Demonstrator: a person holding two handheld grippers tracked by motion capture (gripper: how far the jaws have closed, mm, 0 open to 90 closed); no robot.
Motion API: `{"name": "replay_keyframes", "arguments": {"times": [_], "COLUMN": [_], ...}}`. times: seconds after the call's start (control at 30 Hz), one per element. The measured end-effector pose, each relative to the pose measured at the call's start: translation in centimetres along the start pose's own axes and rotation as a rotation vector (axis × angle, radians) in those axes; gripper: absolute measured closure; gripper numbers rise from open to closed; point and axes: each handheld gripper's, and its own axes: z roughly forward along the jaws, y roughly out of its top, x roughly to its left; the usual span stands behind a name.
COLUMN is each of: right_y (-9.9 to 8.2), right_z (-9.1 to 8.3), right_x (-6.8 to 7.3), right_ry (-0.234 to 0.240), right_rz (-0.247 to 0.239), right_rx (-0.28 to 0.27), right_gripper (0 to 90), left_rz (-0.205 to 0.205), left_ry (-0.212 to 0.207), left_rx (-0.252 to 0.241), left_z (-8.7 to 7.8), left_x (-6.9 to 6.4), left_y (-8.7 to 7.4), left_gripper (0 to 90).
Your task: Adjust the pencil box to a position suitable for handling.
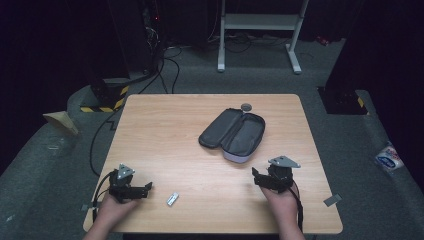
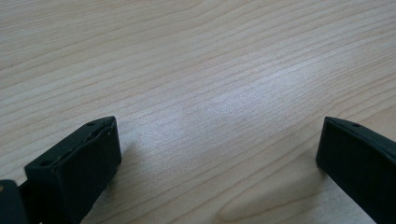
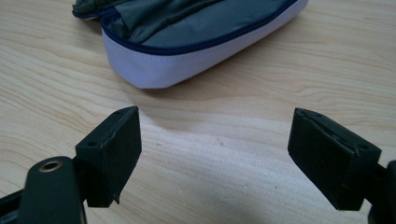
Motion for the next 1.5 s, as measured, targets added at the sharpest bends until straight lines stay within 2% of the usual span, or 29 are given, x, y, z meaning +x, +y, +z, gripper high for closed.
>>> {"name": "replay_keyframes", "arguments": {"times": [0.07, 0.2, 0.27, 0.33, 0.7, 0.77, 0.9, 1.1, 1.3, 1.5], "right_y": [0.3, 0.9, 1.2, 1.5, 3.9, 4.7, 5.1, 5.4, 5.4, 5.1], "right_z": [0.0, -0.1, -0.1, -0.1, 1.0, 1.5, 2.2, 3.9, 5.0, 5.4], "right_x": [0.0, 0.1, 0.2, 0.4, 2.1, 2.7, 3.0, 3.4, 3.9, 4.4], "right_ry": [0.009, 0.022, 0.021, 0.024, 0.066, 0.084, 0.097, 0.136, 0.138, 0.15], "right_rz": [-0.013, -0.008, -0.019, -0.027, -0.07, -0.081, -0.086, -0.085, -0.1, -0.111], "right_rx": [-0.005, -0.013, -0.021, -0.025, -0.034, -0.041, -0.034, 0.004, 0.021, 0.035], "right_gripper": [17.2, 17.6, 18.4, 18.7, 22.2, 24.9, 27.9, 37.2, 44.1, 55.8], "left_rz": [0.003, -0.003, 0.011, 0.024, 0.023, 0.021, 0.021, 0.02, 0.022, 0.022], "left_ry": [-0.002, -0.007, -0.017, -0.027, -0.029, -0.029, -0.027, -0.032, -0.032, -0.032], "left_rx": [0.0, -0.003, -0.005, -0.008, -0.007, -0.005, -0.005, -0.005, -0.005, -0.005], "left_z": [0.0, 0.0, 0.1, 0.1, 0.1, 0.1, 0.0, 0.0, 0.0, 0.0], "left_x": [0.0, -0.1, -0.3, -0.5, -0.4, -0.4, -0.4, -0.4, -0.4, -0.4], "left_y": [0.0, 0.0, 0.0, 0.0, 0.0, 0.0, 0.0, 0.0, 0.0, 0.0], "left_gripper": [0.2, 0.2, 0.3, 0.5, 0.3, 0.3, 0.3, 0.3, 0.3, 0.3]}}
